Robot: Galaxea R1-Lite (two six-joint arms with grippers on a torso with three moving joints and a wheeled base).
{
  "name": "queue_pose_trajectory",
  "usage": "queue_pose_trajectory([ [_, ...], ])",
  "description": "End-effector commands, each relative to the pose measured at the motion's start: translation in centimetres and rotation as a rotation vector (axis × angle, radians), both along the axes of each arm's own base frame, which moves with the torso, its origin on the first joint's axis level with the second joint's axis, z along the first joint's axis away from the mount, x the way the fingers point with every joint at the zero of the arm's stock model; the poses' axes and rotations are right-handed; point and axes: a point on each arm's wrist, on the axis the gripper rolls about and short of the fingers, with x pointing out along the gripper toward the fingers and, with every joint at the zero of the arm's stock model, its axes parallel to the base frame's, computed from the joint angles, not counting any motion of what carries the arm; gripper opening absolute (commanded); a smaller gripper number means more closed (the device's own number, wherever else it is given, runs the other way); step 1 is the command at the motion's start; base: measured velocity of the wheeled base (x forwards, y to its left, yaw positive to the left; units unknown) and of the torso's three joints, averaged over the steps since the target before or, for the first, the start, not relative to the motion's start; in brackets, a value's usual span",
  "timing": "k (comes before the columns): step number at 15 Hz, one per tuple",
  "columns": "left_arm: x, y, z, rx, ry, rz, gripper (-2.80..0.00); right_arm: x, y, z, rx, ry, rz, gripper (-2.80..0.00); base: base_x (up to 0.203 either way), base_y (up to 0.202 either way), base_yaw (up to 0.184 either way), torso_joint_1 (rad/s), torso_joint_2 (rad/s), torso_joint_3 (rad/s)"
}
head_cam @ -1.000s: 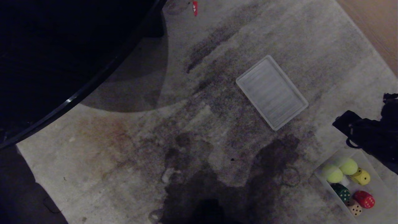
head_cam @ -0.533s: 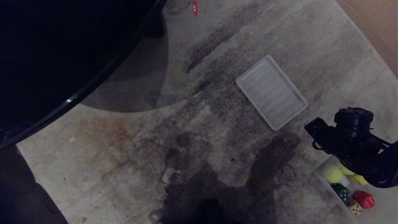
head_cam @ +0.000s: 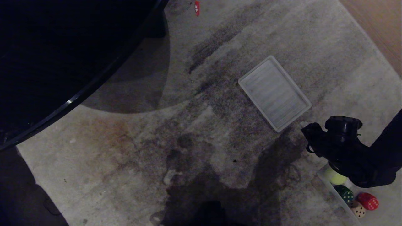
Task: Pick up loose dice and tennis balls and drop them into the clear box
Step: Close the lid
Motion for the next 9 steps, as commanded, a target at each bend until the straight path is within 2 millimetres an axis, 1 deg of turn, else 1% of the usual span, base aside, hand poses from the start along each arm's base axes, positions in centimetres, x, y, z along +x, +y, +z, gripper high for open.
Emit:
queue_pose_trajectory([
  [1, 0.0, 0.0, 0.0, -0.001, 0.003, 0.001, -2.8, 0.9, 0.2, -0.9, 0.047, -0.004, -0.009, 0.0, 0.0, 0.0, 0.0, 0.0, 0.0, 0.0],
  [2, 0.0, 0.0, 0.0, -0.001, 0.003, 0.001, -2.8, 1.2, 0.2, -0.6, 0.064, -0.022, -0.008, 0.0, 0.0, 0.0, 0.0, 0.0, 0.0, 0.0],
  [5, 0.0, 0.0, 0.0, -0.001, 0.003, 0.0, -2.8, 2.1, 0.4, -0.8, 0.079, -0.031, 0.034, 0.0, 0.0, 0.0, 0.0, 0.0, 0.0, 0.0],
  [9, 0.0, 0.0, 0.0, -0.001, 0.003, 0.0, -2.8, 2.7, 0.7, -0.9, 0.096, -0.034, 0.095, 0.0, 0.0, 0.0, 0.0, 0.0, 0.0, 0.0],
])
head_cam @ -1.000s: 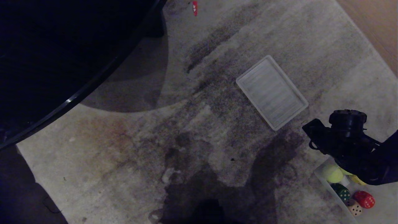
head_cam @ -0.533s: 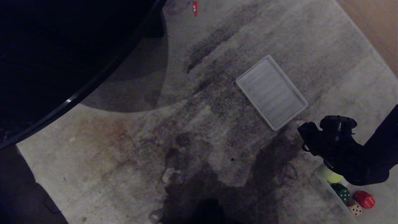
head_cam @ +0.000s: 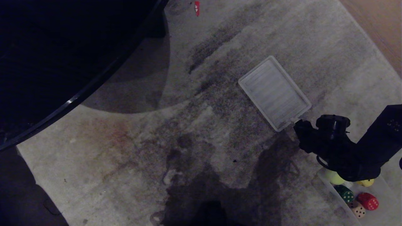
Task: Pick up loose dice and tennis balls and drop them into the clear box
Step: Close the lid
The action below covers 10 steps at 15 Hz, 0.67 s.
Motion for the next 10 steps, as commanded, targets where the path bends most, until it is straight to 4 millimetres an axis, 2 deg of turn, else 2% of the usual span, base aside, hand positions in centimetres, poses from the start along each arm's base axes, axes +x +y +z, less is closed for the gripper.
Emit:
queue_pose_trajectory([
  [1, 0.0, 0.0, 0.0, -0.001, 0.002, 0.002, -2.8, 0.6, 0.2, 0.0, 0.008, -0.015, 0.016, 0.0, 0.0, 0.0, 0.0, 0.0, 0.0, 0.0],
  [5, 0.0, 0.0, 0.0, -0.001, 0.002, 0.001, -2.8, 1.4, 0.5, -0.4, -0.008, 0.049, 0.03, 0.0, 0.0, 0.0, 0.0, 0.0, 0.0, 0.0],
  [6, 0.0, 0.0, 0.0, -0.001, 0.002, 0.0, -2.8, 1.6, 0.5, -0.4, -0.009, 0.051, 0.034, -2.8, 0.0, 0.0, 0.0, 0.0, 0.0, 0.0],
  [10, 0.0, 0.0, 0.0, -0.001, 0.002, 0.0, -2.8, 1.7, 0.5, -0.7, -0.029, 0.082, 0.049, -2.8, 0.0, 0.0, 0.0, 0.0, 0.0, 0.0],
])
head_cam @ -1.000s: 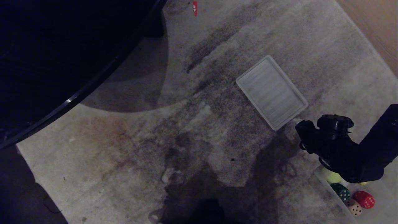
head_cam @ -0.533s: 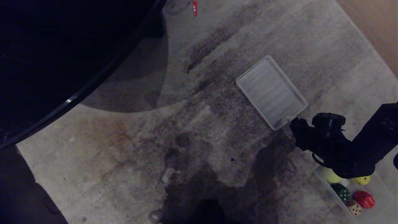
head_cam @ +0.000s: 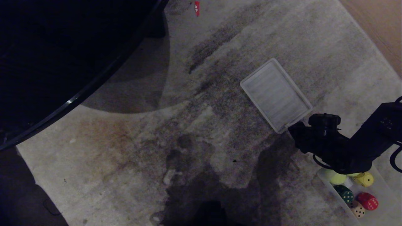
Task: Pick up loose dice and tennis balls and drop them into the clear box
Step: Close the lid
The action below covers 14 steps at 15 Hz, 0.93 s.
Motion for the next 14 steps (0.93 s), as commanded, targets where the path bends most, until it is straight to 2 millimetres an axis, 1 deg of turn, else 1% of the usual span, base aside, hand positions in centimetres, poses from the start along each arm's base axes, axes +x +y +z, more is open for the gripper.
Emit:
queue_pose_trajectory([
  [1, 0.0, 0.0, 0.0, -0.001, 0.002, 0.002, -2.8, 0.0, 0.0, 0.3, 0.006, -0.01, -0.003, -2.8, 0.0, 0.0, 0.0, 0.0, 0.0, 0.0],
  [4, 0.0, 0.0, 0.0, -0.001, 0.002, 0.0, -2.8, -0.6, -0.2, 1.6, 0.006, -0.027, -0.003, -2.8, 0.0, 0.0, 0.0, 0.0, 0.0, 0.0],
  [6, 0.0, 0.0, 0.0, -0.001, 0.002, 0.002, -2.8, -1.8, -0.3, 2.9, 0.0, -0.002, -0.005, -2.8, 0.0, 0.0, 0.0, 0.0, 0.0, 0.0],
  [7, 0.0, 0.0, 0.0, -0.001, 0.002, 0.001, -2.8, -2.8, -0.5, 2.9, -0.005, 0.032, -0.01, -2.8, 0.0, 0.0, 0.0, 0.0, 0.0, 0.0],
  [9, 0.0, 0.0, 0.0, -0.001, 0.002, 0.0, -2.8, -3.9, -0.9, 1.8, -0.046, 0.095, -0.002, -2.8, 0.0, 0.0, 0.0, 0.0, 0.0, 0.0],
  [10, 0.0, 0.0, 0.0, -0.001, 0.002, 0.002, -2.8, -4.0, -0.9, 1.5, -0.059, 0.106, -0.002, -2.8, 0.0, 0.0, 0.0, 0.0, 0.0, 0.0],
  [14, 0.0, 0.0, 0.0, -0.001, 0.002, 0.0, -2.8, -4.7, -1.0, 2.2, -0.063, 0.095, -0.004, -2.8, 0.0, 0.0, 0.0, 0.0, 0.0, 0.0],
])
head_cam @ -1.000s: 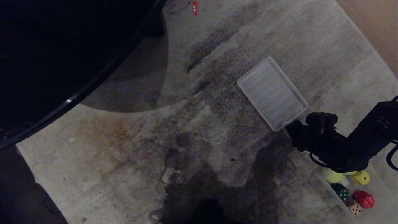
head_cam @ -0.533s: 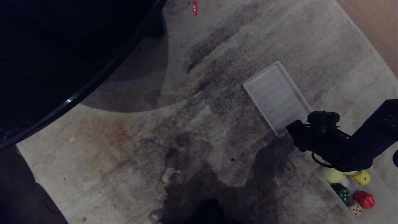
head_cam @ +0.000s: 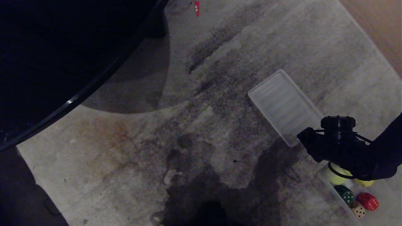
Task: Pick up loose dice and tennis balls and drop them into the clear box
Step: Close the lid
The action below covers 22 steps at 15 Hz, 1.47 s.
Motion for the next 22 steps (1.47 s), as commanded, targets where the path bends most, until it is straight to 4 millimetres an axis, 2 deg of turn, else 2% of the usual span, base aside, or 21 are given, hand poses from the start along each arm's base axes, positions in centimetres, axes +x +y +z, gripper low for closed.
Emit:
queue_pose_trajectory([
  [1, 0.0, 0.0, 0.0, -0.001, 0.003, 0.0, -2.8, -0.5, 0.0, 0.9, 0.003, -0.024, -0.002, -2.8, 0.0, 0.0, 0.0, 0.0, 0.0, 0.0],
  [3, 0.0, 0.0, 0.0, -0.001, 0.003, 0.001, -2.8, -1.2, -0.1, 2.4, 0.002, -0.061, -0.002, -2.8, 0.0, 0.0, 0.0, 0.0, 0.0, 0.0],
  [6, 0.0, 0.0, 0.0, -0.001, 0.003, 0.001, -2.8, -4.0, -0.2, 5.3, -0.054, -0.124, 0.031, -2.8, 0.0, 0.0, 0.0, 0.0, 0.0, 0.0],
  [9, 0.0, 0.0, 0.0, -0.001, 0.003, 0.001, -2.8, -8.2, -0.4, 6.9, -0.158, -0.15, 0.084, -2.8, 0.0, 0.0, 0.0, 0.0, 0.0, 0.0],
  [11, 0.0, 0.0, 0.0, -0.001, 0.003, 0.001, -2.8, -11.8, -0.5, 8.0, -0.21, -0.187, 0.134, -2.8, 0.0, 0.0, 0.0, 0.0, 0.0, 0.0],
  [17, 0.0, 0.0, 0.0, -0.001, 0.003, 0.0, -2.8, -22.8, -0.8, 8.9, -0.493, -0.221, 0.275, -2.8, 0.0, 0.0, 0.0, 0.0, 0.0, 0.0],
  [20, 0.0, 0.0, 0.0, -0.001, 0.003, 0.0, -2.8, -28.1, -1.1, 7.8, -0.572, -0.166, 0.329, -2.8, 0.0, 0.0, 0.0, 0.0, 0.0, 0.0],
  [22, 0.0, 0.0, 0.0, -0.001, 0.003, 0.001, -2.8, -30.8, -1.3, 6.4, -0.594, -0.113, 0.357, -2.8, 0.0, 0.0, 0.0, 0.0, 0.0, 0.0],
])
